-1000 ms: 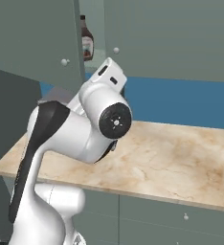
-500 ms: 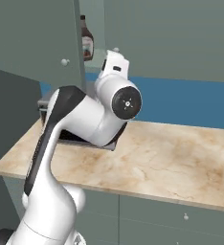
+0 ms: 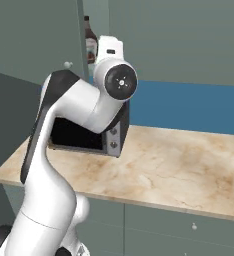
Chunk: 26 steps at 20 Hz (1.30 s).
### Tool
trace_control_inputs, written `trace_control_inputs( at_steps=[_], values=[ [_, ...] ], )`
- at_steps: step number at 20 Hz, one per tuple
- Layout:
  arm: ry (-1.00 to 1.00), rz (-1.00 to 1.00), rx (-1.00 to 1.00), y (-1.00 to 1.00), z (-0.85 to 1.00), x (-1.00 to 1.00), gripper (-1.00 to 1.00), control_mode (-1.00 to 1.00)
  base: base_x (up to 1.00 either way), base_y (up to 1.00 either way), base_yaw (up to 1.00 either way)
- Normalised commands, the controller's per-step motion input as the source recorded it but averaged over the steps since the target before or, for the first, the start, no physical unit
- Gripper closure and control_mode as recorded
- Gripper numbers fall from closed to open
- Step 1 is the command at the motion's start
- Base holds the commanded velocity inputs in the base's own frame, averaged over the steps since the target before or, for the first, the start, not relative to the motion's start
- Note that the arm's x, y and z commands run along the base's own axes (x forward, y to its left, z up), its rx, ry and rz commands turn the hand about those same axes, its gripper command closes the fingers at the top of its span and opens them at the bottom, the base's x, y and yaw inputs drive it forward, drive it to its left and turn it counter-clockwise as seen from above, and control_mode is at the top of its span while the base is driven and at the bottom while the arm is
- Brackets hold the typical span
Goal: The dining table condiment station is running low on syrup bottle. Refill the condiment station by opening the cabinet and taking the syrup bottle from the cabinet and placing it on the dining table.
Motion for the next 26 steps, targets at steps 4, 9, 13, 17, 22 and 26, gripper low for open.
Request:
trace_control_inputs(
  at_steps=[4, 9, 13, 17, 22, 26],
  values=[
    [0.0, 0.04, 0.0, 0.16, 0.47, 0.2, -1.0, -1.0, 0.0, 0.0, 0.0],
    [0.0, 0.13, 0.08, 0.0, 0.18, 0.31, -1.0, -1.0, 0.0, 0.0, 0.0],
    [0.0, 0.17, 0.02, 0.14, 0.0, 0.33, -1.0, -1.0, 0.0, 0.0, 0.0],
    [0.0, 0.17, 0.0, 0.34, 0.0, 0.28, -1.0, -1.0, 0.0, 0.0, 0.0],
    [0.0, 0.13, 0.0, 0.18, -0.01, 0.34, -1.0, -1.0, 0.0, 0.0, 0.0],
    [0.0, 0.1, 0.0, 0.0, -0.07, 0.46, -1.0, -1.0, 0.0, 0.0, 0.0]
  ],
)
